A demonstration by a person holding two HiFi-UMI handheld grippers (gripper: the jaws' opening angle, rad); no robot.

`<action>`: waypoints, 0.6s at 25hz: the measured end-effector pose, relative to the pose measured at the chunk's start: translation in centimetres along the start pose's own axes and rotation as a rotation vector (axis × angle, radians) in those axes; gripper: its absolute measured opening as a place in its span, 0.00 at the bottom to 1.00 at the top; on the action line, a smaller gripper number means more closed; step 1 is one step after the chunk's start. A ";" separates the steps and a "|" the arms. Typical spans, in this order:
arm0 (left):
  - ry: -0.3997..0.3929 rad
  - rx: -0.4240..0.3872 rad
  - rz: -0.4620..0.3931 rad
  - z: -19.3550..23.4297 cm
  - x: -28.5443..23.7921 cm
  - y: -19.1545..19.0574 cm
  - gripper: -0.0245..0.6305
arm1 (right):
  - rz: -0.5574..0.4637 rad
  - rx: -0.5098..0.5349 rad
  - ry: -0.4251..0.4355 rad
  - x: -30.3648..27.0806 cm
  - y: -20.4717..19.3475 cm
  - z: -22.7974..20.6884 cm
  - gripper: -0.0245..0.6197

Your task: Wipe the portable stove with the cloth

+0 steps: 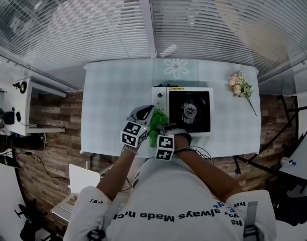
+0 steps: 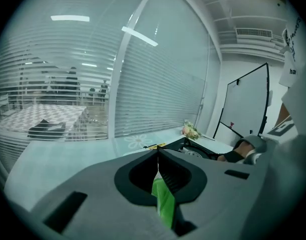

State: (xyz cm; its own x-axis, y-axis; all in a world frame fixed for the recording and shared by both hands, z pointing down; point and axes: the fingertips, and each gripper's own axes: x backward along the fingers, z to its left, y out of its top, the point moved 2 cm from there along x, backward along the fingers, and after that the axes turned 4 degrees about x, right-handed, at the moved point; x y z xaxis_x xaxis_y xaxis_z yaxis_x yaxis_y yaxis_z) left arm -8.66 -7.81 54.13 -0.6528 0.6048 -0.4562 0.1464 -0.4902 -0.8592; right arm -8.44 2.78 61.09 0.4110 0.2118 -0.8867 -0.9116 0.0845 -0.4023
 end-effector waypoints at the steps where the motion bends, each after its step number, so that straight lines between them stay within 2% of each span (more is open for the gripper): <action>1: -0.005 -0.006 0.008 -0.1 -0.3 -0.2 0.06 | 0.000 0.007 0.002 0.1 0.0 0.4 0.08; 5: -0.026 -0.021 0.035 -0.3 -1.3 -1.0 0.06 | -0.008 0.008 0.018 0.5 -0.1 2.2 0.08; 9: -0.044 -0.037 0.073 -0.6 -2.2 -2.1 0.06 | -0.013 -0.032 0.013 1.2 -0.9 2.9 0.08; 15: -0.059 -0.041 0.124 -1.0 -2.8 -4.1 0.06 | 0.036 -0.073 0.006 2.1 -4.0 4.3 0.08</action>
State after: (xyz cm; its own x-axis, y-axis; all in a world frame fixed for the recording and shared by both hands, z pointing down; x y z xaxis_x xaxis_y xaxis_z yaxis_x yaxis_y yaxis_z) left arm -6.70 -6.91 58.67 -0.6702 0.5027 -0.5460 0.2581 -0.5319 -0.8065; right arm -3.98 7.09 61.81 0.3780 0.2077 -0.9022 -0.9228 0.0058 -0.3852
